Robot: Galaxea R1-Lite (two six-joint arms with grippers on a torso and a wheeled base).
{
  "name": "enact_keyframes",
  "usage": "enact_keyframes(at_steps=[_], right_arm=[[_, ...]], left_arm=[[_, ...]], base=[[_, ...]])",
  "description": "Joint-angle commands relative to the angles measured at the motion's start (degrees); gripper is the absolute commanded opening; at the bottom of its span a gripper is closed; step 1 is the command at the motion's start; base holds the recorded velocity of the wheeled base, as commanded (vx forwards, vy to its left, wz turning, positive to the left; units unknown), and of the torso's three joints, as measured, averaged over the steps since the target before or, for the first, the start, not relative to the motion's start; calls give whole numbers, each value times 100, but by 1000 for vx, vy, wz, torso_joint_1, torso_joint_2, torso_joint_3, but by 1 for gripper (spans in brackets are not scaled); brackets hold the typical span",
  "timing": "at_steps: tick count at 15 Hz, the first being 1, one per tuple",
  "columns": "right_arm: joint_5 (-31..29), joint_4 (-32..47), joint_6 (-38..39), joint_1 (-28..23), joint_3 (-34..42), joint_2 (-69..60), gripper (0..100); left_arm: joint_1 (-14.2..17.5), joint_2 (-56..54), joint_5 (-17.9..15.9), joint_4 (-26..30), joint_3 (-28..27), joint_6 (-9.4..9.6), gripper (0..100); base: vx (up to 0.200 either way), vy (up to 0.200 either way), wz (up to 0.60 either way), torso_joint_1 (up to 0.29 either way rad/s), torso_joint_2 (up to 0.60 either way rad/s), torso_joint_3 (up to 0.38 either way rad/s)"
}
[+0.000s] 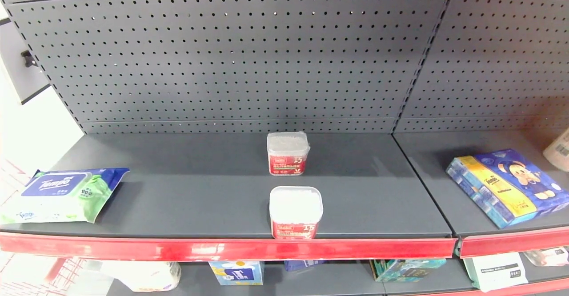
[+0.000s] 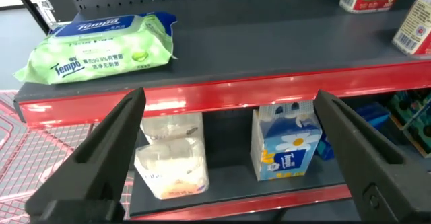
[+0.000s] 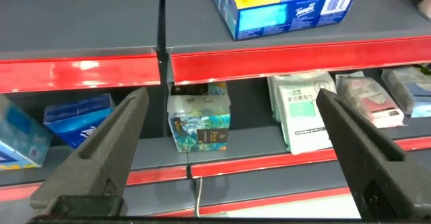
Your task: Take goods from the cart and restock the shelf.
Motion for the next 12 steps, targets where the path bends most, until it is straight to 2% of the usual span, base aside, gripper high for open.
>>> enact_keyframes(at_steps=[1, 4, 7, 12], right_arm=[[-2, -1, -4, -1, 0, 12, 100], [-2, -1, -4, -1, 0, 12, 100], [-2, -1, 4, -1, 0, 12, 100], [-2, -1, -4, -1, 0, 12, 100]], left_arm=[[-2, 5, 1, -2, 1, -1, 100], [-2, 5, 1, -2, 1, -1, 100], [-2, 5, 1, -2, 1, -1, 100], [-2, 5, 1, -2, 1, -1, 100]], base=[[0, 0, 0, 0, 0, 0], [0, 0, 0, 0, 0, 0], [200, 0, 0, -6, 4, 1], [0, 0, 0, 0, 0, 0]])
